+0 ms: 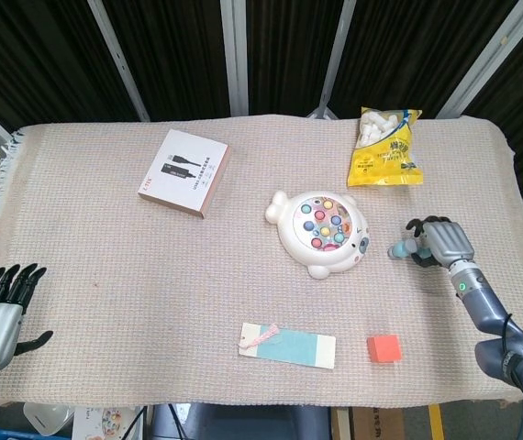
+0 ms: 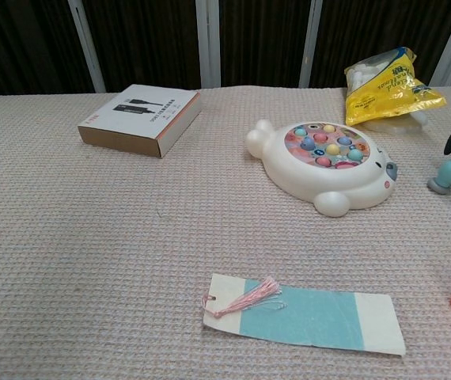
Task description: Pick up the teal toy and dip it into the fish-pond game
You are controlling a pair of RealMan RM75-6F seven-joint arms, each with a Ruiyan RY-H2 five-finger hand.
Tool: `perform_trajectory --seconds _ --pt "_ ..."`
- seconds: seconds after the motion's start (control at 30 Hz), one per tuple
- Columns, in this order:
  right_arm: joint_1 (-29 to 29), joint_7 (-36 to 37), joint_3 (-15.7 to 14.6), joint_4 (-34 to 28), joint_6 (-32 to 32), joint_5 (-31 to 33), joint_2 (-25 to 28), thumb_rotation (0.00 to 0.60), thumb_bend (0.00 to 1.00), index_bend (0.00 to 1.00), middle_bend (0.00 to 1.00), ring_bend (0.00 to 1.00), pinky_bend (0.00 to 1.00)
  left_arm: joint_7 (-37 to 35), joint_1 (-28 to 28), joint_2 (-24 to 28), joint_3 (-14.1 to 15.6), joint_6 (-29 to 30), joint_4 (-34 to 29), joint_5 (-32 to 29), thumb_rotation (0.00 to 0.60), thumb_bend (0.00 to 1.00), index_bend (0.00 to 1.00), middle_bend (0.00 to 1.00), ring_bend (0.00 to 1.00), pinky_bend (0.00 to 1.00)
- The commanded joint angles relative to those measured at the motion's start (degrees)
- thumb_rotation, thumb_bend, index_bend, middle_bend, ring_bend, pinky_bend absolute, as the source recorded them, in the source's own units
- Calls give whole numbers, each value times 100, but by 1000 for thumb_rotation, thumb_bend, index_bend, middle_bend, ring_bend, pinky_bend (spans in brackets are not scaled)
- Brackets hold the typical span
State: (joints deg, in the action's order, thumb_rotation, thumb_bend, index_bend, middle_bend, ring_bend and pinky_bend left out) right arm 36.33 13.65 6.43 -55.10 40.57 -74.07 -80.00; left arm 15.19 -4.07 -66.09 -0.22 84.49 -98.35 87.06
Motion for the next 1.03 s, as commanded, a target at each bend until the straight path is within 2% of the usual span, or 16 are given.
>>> perform_trajectory --seconds 0.03,0.13,0.17,0.23,0.3,0.47,0.57,0.67,0.73,0.83,0.93,1.03 --pt "1 -61 9 -28 -17 36 3 600 351 289 369 191 171 -14 0 -4 3 -1 16 1 600 110 98 56 0 0" --pt "-17 -148 -14 -98 -33 52 45 600 316 125 280 98 80 -33 -11 -3 -2 -9 33 5 600 110 98 56 0 0" --pt "-21 -181 -24 -137 -56 63 74 600 284 56 221 50 39 -39 -14 -4 -3 -8 38 10 600 110 98 56 0 0" --pt "-37 -338 -64 -315 -127 106 225 600 233 0 128 4 2 -70 -25 -6 -17 6 55 29 600 110 98 56 0 0" --pt "-98 -497 -44 -599 -28 180 396 600 212 0 67 0 0 -104 -32 -5 -22 5 73 31 600 110 97 56 0 0" --pt "-461 -752 7 -1378 625 294 890 600 211 0 54 0 0 -192 -31 -13 -49 29 128 7 600 111 92 56 0 0" --pt "-881 -684 63 -1951 1444 234 1178 600 211 0 55 0 0 -259 -31 -50 -72 54 189 -7 600 110 89 56 0 0" --pt "-1429 -501 64 -2362 2577 -44 1303 600 212 0 55 0 0 -323 -26 -83 -90 83 250 -14 600 110 88 56 0 0" --pt "-1796 -413 13 -2476 3311 -276 1299 600 211 0 55 0 0 -372 -11 -108 -95 120 299 -13 600 111 88 56 0 0" --pt "-2225 -371 -89 -2521 4095 -534 1212 600 212 4 55 5 0 -432 13 -136 -93 169 356 -1 600 110 88 56 0 0" --pt "-2559 -391 -227 -2571 4578 -726 1134 600 211 18 61 13 0 -453 30 -154 -82 215 396 41 600 110 88 56 0 0" --pt "-2729 -537 -323 -2639 4735 -819 1113 600 211 19 62 14 0 -456 32 -166 -77 235 409 71 600 110 88 56 0 0"
